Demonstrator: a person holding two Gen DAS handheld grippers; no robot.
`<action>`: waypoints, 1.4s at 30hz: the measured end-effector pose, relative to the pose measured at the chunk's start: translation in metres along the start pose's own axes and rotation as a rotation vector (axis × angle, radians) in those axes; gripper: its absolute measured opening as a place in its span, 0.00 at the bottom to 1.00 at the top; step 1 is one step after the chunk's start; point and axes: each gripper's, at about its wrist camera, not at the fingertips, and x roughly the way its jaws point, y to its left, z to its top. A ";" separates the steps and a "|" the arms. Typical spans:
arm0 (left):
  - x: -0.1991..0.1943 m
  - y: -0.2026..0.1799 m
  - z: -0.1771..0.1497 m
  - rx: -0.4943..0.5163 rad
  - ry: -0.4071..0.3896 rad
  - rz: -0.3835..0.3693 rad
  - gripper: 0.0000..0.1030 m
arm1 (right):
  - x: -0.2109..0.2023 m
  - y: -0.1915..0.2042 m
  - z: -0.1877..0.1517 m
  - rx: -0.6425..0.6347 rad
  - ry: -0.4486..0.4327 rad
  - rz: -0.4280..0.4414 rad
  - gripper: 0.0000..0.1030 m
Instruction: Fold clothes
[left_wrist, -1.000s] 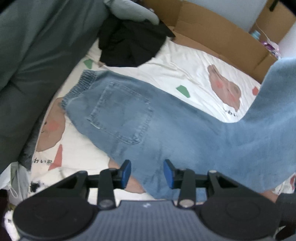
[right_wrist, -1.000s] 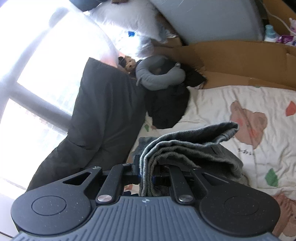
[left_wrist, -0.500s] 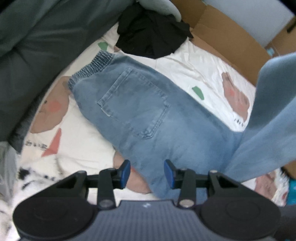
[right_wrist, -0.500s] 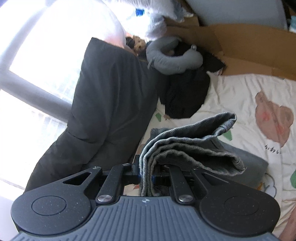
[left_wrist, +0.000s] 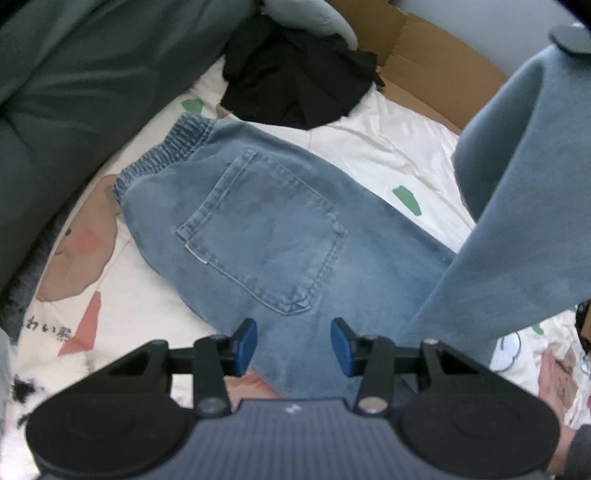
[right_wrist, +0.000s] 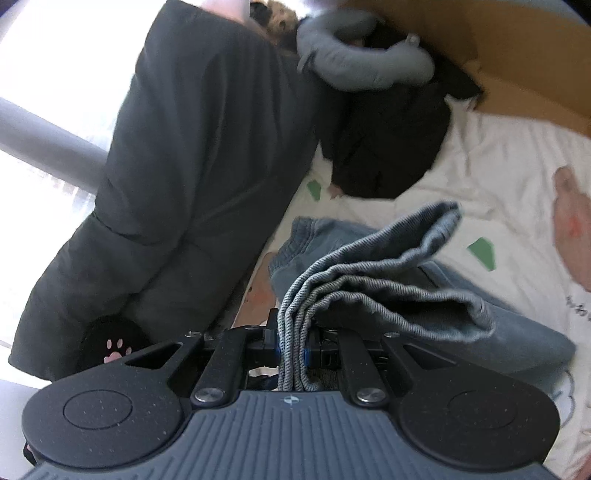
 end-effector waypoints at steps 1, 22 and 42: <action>0.003 0.001 -0.001 -0.001 -0.008 -0.002 0.46 | 0.009 -0.001 0.002 -0.013 0.014 0.004 0.09; 0.093 -0.028 -0.029 0.088 -0.083 -0.181 0.70 | 0.132 -0.022 0.048 -0.068 0.135 -0.010 0.10; 0.091 -0.015 -0.038 -0.095 -0.095 -0.291 0.10 | 0.150 -0.028 0.064 -0.019 0.122 -0.011 0.10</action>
